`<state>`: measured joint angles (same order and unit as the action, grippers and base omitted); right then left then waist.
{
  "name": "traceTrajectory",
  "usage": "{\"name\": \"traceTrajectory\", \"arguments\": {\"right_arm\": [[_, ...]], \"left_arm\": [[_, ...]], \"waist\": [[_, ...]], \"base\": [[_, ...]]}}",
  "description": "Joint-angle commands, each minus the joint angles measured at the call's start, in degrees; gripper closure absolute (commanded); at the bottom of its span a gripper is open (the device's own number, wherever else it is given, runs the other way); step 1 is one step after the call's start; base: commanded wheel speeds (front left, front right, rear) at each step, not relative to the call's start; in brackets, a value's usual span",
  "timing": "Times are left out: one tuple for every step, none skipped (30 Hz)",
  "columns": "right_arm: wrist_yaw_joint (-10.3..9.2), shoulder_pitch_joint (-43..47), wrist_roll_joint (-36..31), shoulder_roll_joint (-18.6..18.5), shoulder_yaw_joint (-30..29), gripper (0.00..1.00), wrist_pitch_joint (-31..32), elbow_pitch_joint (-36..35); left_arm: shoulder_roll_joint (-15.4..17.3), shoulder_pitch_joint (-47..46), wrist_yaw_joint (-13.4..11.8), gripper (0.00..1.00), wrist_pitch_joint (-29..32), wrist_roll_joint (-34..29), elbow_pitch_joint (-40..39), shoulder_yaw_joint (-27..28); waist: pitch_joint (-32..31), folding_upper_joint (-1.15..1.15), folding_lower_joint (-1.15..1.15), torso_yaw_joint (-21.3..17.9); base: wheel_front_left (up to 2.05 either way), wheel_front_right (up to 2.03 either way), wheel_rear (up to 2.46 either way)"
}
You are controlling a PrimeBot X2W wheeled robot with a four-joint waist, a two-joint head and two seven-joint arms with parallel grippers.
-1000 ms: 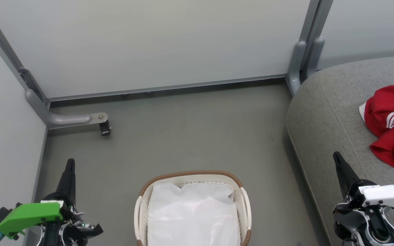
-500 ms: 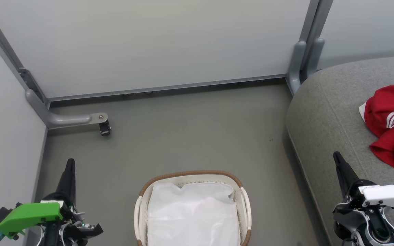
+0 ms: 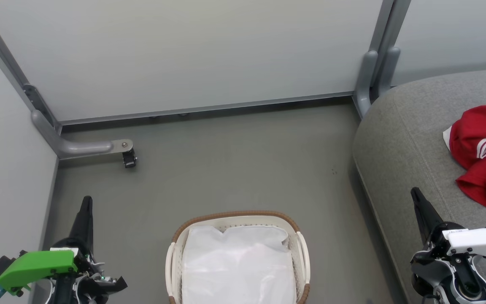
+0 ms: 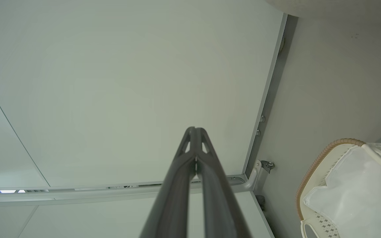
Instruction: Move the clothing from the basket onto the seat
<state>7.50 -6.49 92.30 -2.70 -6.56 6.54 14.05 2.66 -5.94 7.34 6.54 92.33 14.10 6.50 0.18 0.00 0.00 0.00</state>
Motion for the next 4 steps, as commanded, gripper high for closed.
{"name": "traceTrajectory", "arguments": {"right_arm": [[-0.02,0.62,0.21,-0.34,-0.07,1.00,0.21,-0.22],[-0.02,0.62,0.21,-0.34,-0.07,1.00,0.21,-0.22],[-0.02,0.62,0.21,-0.34,-0.07,1.00,0.21,-0.22],[-0.02,0.62,0.21,-0.34,-0.07,1.00,0.21,-0.22]], "left_arm": [[0.40,-0.61,0.31,1.00,0.20,0.17,-0.13,0.13],[0.40,-0.61,0.31,1.00,0.20,0.17,-0.13,0.13],[0.40,-0.61,0.31,1.00,0.20,0.17,-0.13,0.13],[0.40,-0.61,0.31,1.00,0.20,0.17,-0.13,0.13]], "waist": [[0.00,0.00,0.00,0.00],[0.00,0.00,0.00,0.00],[0.00,0.00,0.00,0.00],[0.00,0.00,0.00,0.00]], "base": [[0.00,0.00,0.00],[0.00,0.00,0.00],[0.00,0.00,0.00],[0.00,0.00,0.00]]}}
